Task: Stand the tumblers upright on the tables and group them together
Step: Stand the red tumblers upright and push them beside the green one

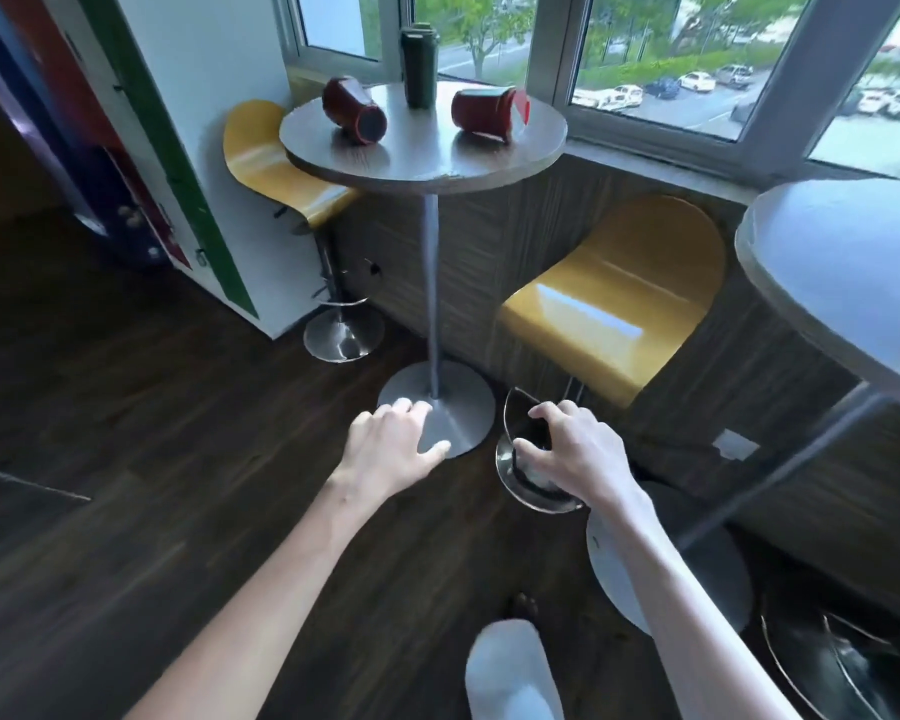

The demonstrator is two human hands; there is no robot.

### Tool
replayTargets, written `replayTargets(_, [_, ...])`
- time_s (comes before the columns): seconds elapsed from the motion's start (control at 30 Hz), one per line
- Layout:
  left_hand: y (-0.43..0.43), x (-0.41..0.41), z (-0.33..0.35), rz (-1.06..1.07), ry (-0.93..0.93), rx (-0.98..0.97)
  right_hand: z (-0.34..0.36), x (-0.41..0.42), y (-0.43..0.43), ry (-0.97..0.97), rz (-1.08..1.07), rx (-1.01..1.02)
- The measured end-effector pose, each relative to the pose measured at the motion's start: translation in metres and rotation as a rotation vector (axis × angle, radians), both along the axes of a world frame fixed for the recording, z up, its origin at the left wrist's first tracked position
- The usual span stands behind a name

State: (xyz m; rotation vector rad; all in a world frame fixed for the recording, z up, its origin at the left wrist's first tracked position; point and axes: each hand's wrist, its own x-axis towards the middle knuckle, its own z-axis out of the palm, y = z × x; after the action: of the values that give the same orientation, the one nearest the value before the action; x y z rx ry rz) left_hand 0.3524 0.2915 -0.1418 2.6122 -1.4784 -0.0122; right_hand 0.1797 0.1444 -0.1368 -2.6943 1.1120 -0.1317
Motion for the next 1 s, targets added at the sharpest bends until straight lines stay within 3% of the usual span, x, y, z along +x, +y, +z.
replayTargets(0.23, [-0.129,0.060,0.027,0.041,-0.029,-0.066,0.030,0.072,-0.147,-0.043,0.056,-0.050])
replayTargets(0.57, [-0.274,0.174,0.140,0.029,-0.164,-0.427,0.134,0.199,-0.299,-0.284,0.157,-0.238])
replayTargets(0.73, [-0.340,0.260,0.169,-0.091,-0.163,-0.373,0.153,0.267,-0.350,-0.359,0.163,-0.291])
replayTargets(0.83, [-0.379,0.311,0.169,-0.170,-0.083,-0.314,0.154,0.295,-0.373,-0.395,0.106,-0.229])
replayTargets(1.0, [-0.430,0.371,0.159,-0.270,0.080,-0.339,0.144,0.322,-0.403,-0.473,0.035,0.068])
